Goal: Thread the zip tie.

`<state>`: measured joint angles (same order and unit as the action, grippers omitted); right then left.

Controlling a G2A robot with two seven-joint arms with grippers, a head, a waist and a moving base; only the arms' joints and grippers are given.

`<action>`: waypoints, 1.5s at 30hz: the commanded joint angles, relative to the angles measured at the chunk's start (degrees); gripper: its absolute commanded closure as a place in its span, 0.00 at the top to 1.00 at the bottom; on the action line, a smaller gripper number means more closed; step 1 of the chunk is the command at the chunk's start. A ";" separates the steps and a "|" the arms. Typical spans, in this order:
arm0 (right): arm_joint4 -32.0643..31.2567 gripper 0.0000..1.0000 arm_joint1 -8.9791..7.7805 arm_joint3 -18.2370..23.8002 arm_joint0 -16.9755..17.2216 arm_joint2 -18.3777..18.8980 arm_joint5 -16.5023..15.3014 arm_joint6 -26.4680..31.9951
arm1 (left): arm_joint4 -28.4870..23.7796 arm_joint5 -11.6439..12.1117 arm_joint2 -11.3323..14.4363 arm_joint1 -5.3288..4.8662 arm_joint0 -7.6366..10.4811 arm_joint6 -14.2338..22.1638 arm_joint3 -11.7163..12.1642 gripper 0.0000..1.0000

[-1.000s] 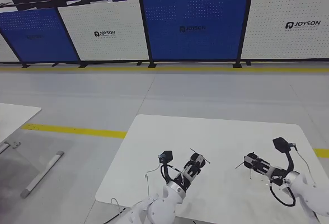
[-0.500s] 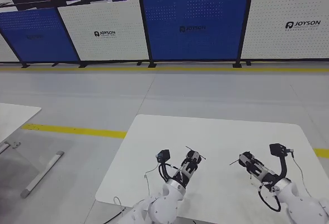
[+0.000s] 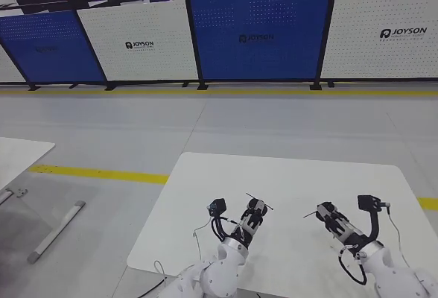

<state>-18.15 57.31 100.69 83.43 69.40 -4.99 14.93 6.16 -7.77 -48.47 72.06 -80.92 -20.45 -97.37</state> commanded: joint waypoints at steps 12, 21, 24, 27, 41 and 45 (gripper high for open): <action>-3.71 0.00 2.03 -1.38 0.30 -6.89 -5.41 -13.25 | 0.00 0.00 0.00 0.00 0.00 0.00 0.00 0.00; -3.71 0.00 2.03 -1.38 0.30 -6.89 -5.41 -13.25 | 0.00 0.00 0.00 0.00 0.00 0.00 0.00 0.00; -3.71 0.00 2.03 -1.38 0.30 -6.89 -5.41 -13.25 | 0.00 0.00 0.00 0.00 0.00 0.00 0.00 0.00; -3.71 0.00 2.03 -1.38 0.30 -6.89 -5.41 -13.25 | 0.00 0.00 0.00 0.00 0.00 0.00 0.00 0.00; -3.71 0.00 2.03 -1.38 0.30 -6.89 -5.41 -13.25 | 0.83 0.49 -0.35 0.30 -0.83 2.41 0.94 0.00; -3.81 0.00 2.10 -1.31 0.39 -6.83 -5.18 -13.61 | 0.83 0.49 -0.35 0.30 -0.83 2.41 0.94 0.00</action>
<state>-21.88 59.36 99.33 83.76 62.52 -10.35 1.58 6.97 -7.27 -48.82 72.36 -81.75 -18.03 -96.43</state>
